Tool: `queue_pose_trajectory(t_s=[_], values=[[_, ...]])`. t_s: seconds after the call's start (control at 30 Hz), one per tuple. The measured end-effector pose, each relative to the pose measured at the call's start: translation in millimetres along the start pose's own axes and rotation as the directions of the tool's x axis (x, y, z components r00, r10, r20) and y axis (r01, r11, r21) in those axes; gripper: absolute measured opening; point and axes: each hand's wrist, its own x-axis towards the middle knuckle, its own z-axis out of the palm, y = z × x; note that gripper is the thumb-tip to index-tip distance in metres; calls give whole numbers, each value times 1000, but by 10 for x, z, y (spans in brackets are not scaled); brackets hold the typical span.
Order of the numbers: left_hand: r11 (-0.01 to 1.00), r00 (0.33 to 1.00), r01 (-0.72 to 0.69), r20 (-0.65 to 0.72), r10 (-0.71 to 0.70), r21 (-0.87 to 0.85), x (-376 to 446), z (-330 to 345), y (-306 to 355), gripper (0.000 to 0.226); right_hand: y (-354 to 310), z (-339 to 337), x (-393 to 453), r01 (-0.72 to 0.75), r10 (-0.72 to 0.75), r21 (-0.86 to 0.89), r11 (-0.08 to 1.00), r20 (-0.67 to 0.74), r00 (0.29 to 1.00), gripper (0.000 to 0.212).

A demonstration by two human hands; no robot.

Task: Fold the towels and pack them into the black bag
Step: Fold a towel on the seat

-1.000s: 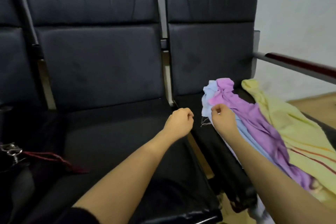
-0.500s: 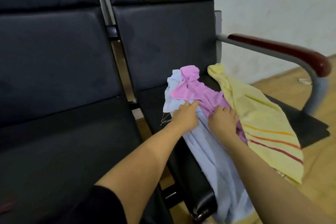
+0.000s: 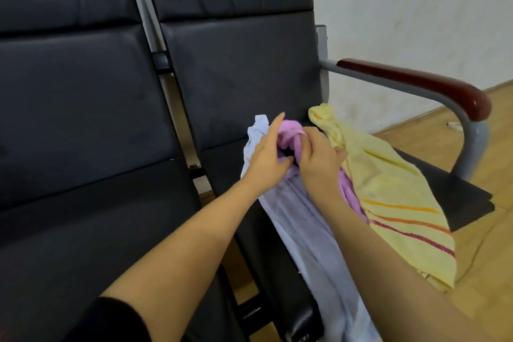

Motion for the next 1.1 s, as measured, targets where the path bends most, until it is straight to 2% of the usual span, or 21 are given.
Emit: queue_pose_trajectory(t_s=[0.03,0.1,0.17,0.2,0.27,0.37,0.47,0.53,0.6,0.73,0.83,0.93,1.1], values=[[1000,1000,-5,5,5,-28,25,-74,46,70,-24,29,29,-21,20,63,998,30,999,28],[1000,999,4,39,-4,-1,13,-214,179,38,-102,47,40,-108,88,130,986,149,985,30],[1000,999,9,30,-9,24,-25,-336,244,20,-189,17,-25,39,-53,145,989,97,994,37],[999,1000,26,4,-26,38,-49,-393,244,18,-240,-14,-68,111,-123,163,980,62,991,38],[998,996,58,-70,-56,34,-100,-508,235,18,-330,-107,-140,124,-140,185,975,75,987,43],[997,985,75,-158,-69,27,-158,-711,236,23,-241,-101,-188,73,-84,59,996,229,970,57],[997,978,58,-204,-46,56,-209,-896,271,27,-66,-50,-283,133,-95,-67,989,405,910,63],[997,975,59,-216,-46,51,-238,-1003,284,29,-46,-20,-313,162,-102,-99,982,442,891,73],[996,976,66,-211,-51,67,-279,-1084,293,30,-116,7,-300,157,-114,-78,984,393,912,73],[993,972,61,-234,-35,104,-359,-1242,329,30,-432,-23,-211,81,-69,-58,995,188,980,15],[996,965,11,-260,12,89,-408,-1382,404,32,-716,-63,-125,118,-118,-11,993,33,992,15],[999,959,-43,-278,46,16,-490,-1546,470,34,-1018,-63,-99,212,-209,17,977,-104,972,17],[997,950,-78,-302,75,4,-781,-1813,444,27,-1512,131,-229,300,-302,-43,953,-57,952,20]])
